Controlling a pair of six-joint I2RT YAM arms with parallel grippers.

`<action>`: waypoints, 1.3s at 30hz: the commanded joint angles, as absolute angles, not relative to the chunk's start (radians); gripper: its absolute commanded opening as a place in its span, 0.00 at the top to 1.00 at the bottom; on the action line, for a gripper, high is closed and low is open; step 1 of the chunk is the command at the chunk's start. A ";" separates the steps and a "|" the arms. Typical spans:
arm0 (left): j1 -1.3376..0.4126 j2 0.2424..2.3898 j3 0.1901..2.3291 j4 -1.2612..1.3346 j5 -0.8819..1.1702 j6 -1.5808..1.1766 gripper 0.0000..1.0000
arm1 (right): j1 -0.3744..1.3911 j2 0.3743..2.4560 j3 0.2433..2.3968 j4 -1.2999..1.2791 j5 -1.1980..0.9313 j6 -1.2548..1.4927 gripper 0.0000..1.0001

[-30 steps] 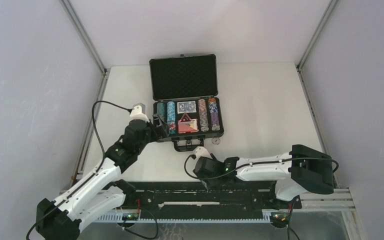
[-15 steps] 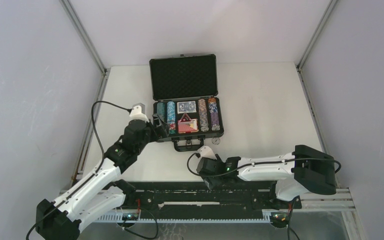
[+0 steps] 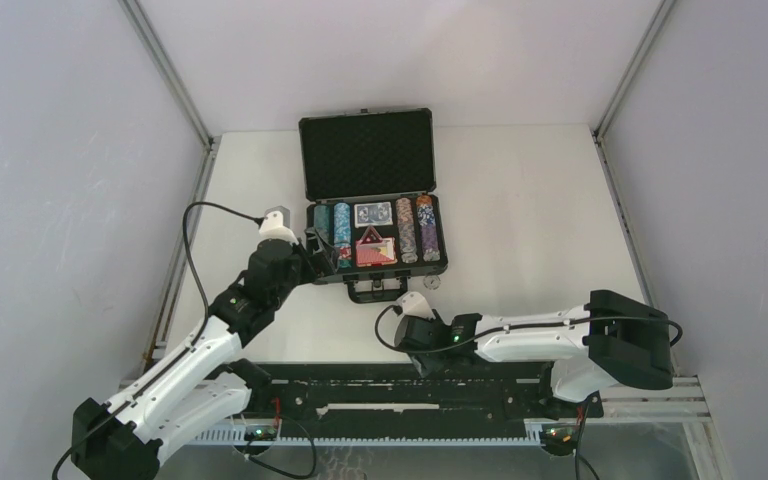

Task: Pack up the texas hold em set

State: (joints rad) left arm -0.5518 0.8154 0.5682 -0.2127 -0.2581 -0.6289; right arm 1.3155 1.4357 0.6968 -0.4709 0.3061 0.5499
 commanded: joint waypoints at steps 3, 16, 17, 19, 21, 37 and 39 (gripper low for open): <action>-0.558 0.802 0.549 -0.189 -0.256 -0.627 0.13 | 1.323 1.452 0.694 -0.468 0.302 0.568 0.43; -0.558 0.798 0.548 -0.189 -0.255 -0.626 0.13 | 1.339 1.507 0.733 -0.485 0.312 0.561 0.49; -0.559 0.798 0.547 -0.189 -0.254 -0.626 0.13 | 1.339 1.504 0.733 -0.488 0.314 0.560 0.50; -0.559 0.798 0.549 -0.189 -0.255 -0.627 0.13 | 1.339 1.499 0.733 -0.489 0.315 0.560 0.51; -0.559 0.798 0.548 -0.189 -0.255 -0.626 0.13 | 1.338 1.496 0.733 -0.494 0.319 0.559 0.53; -0.558 0.805 0.553 -0.189 -0.252 -0.626 0.13 | 1.305 1.442 0.758 -0.513 0.344 0.528 0.58; -0.559 0.807 0.552 -0.189 -0.252 -0.626 0.13 | 1.301 1.441 0.766 -0.520 0.348 0.521 0.58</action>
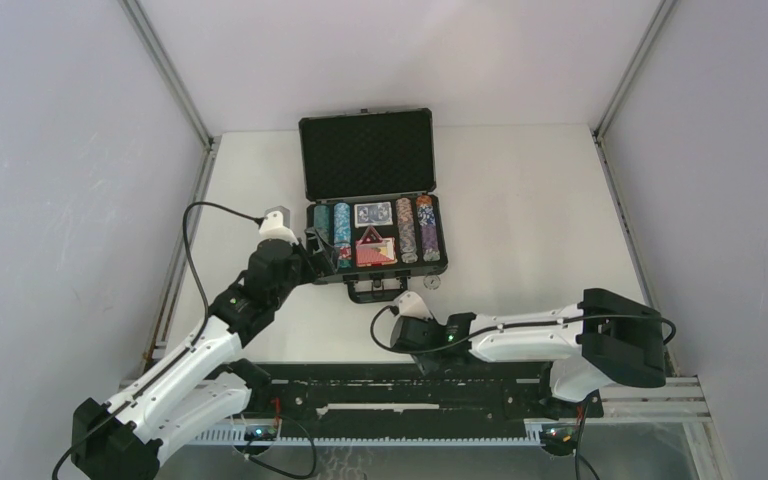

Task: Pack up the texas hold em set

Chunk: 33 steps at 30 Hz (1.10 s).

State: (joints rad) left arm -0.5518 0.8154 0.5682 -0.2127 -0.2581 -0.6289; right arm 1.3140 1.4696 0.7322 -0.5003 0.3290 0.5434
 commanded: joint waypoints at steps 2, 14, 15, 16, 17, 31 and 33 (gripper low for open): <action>-0.558 0.807 0.551 -0.187 -0.253 -0.626 0.12 | 1.296 1.438 0.770 -0.522 0.351 0.518 0.58; -0.558 0.818 0.553 -0.189 -0.259 -0.633 0.13 | 1.252 1.396 0.777 -0.522 0.362 0.478 0.58; -0.558 0.820 0.552 -0.189 -0.259 -0.636 0.12 | 1.247 1.393 0.779 -0.522 0.362 0.473 0.59; -0.559 0.822 0.553 -0.187 -0.254 -0.638 0.13 | 1.243 1.391 0.781 -0.523 0.364 0.467 0.59; -0.558 0.825 0.554 -0.185 -0.246 -0.641 0.13 | 1.239 1.389 0.783 -0.524 0.366 0.462 0.59; -0.558 0.940 0.478 0.073 0.228 -0.766 0.16 | 1.169 1.312 0.789 -0.540 0.378 0.382 0.58; -0.558 0.941 0.474 0.084 0.252 -0.772 0.16 | 1.163 1.303 0.789 -0.543 0.377 0.375 0.58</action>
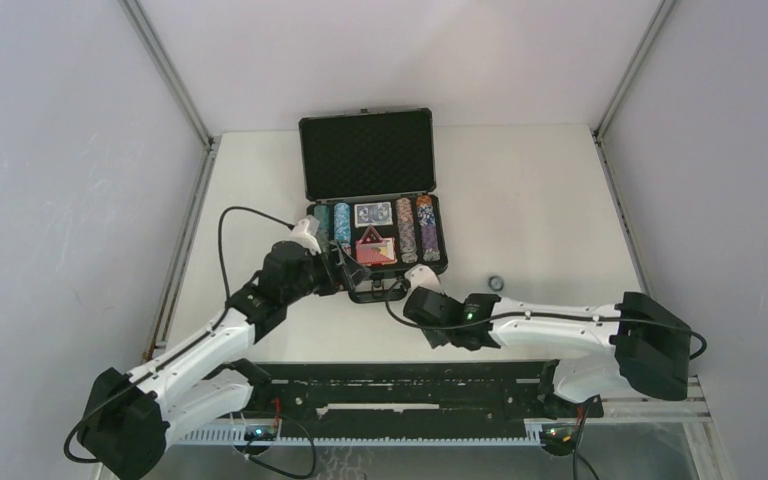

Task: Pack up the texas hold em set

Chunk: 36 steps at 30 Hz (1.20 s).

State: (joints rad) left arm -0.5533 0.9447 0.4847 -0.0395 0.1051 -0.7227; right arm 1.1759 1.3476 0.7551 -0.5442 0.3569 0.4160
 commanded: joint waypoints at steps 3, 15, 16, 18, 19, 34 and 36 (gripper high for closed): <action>-0.559 0.944 0.473 0.077 0.245 -0.769 0.16 | 1.144 1.296 0.785 -0.544 0.387 0.375 0.58; -0.558 0.966 0.549 0.001 0.149 -0.707 0.16 | 0.621 1.216 0.780 -0.413 0.355 0.486 0.31; -0.558 0.972 0.562 -0.012 0.136 -0.697 0.16 | 0.554 1.235 0.793 -0.408 0.355 0.484 0.30; -0.559 0.987 0.592 -0.044 0.104 -0.679 0.15 | 0.467 1.295 0.848 -0.424 0.370 0.485 0.30; -0.558 0.993 0.607 -0.060 0.089 -0.666 0.15 | 0.430 1.331 0.876 -0.433 0.381 0.485 0.29; -0.558 1.054 0.674 -0.107 0.004 -0.620 0.15 | 0.124 1.621 1.010 -0.450 0.427 0.489 0.26; -0.558 1.060 0.676 -0.104 0.009 -0.620 0.15 | 0.111 1.621 0.999 -0.445 0.418 0.487 0.25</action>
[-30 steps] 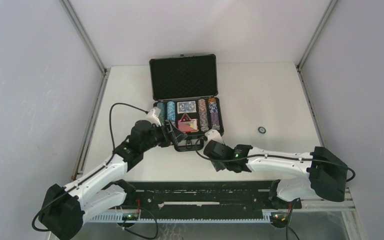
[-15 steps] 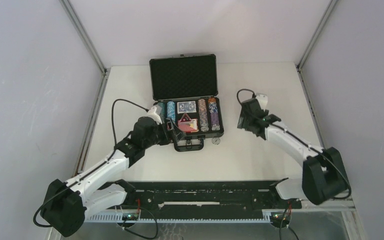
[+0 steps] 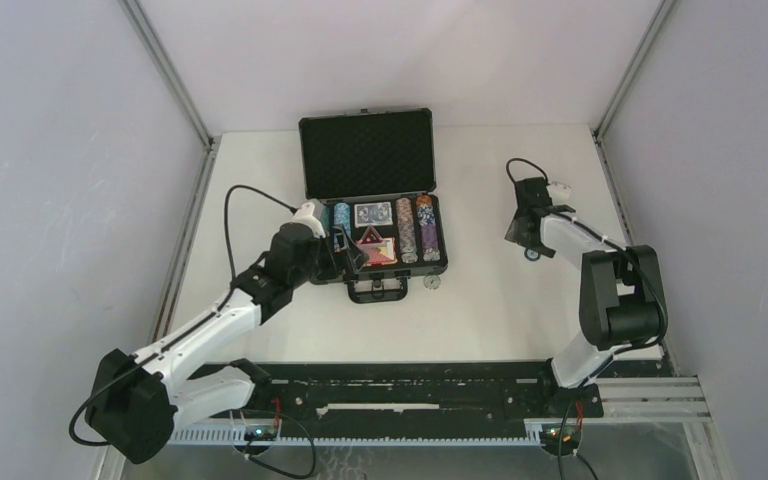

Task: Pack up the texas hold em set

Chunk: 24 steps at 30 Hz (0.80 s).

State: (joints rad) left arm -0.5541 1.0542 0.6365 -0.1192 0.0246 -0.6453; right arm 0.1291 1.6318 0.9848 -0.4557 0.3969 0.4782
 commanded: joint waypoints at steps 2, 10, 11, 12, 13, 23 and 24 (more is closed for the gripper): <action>-0.558 1.066 0.677 -0.101 0.016 -0.619 0.15 | 0.101 1.625 0.994 -0.437 0.405 0.483 0.25; -0.559 1.082 0.682 -0.098 0.025 -0.620 0.15 | 0.040 1.662 1.005 -0.436 0.287 0.477 0.28; -0.559 1.085 0.684 -0.098 0.026 -0.620 0.14 | 0.038 1.669 1.010 -0.444 0.286 0.479 0.28; -0.558 1.087 0.685 -0.098 0.027 -0.620 0.15 | 0.035 1.676 1.013 -0.451 0.285 0.483 0.28; -0.559 1.090 0.687 -0.098 0.030 -0.620 0.15 | 0.031 1.680 1.014 -0.455 0.279 0.486 0.28; -0.559 1.105 0.685 -0.091 0.042 -0.619 0.14 | 0.011 1.713 1.014 -0.487 0.236 0.485 0.35; -0.558 1.104 0.683 -0.090 0.040 -0.618 0.14 | 0.009 1.714 1.014 -0.486 0.231 0.484 0.35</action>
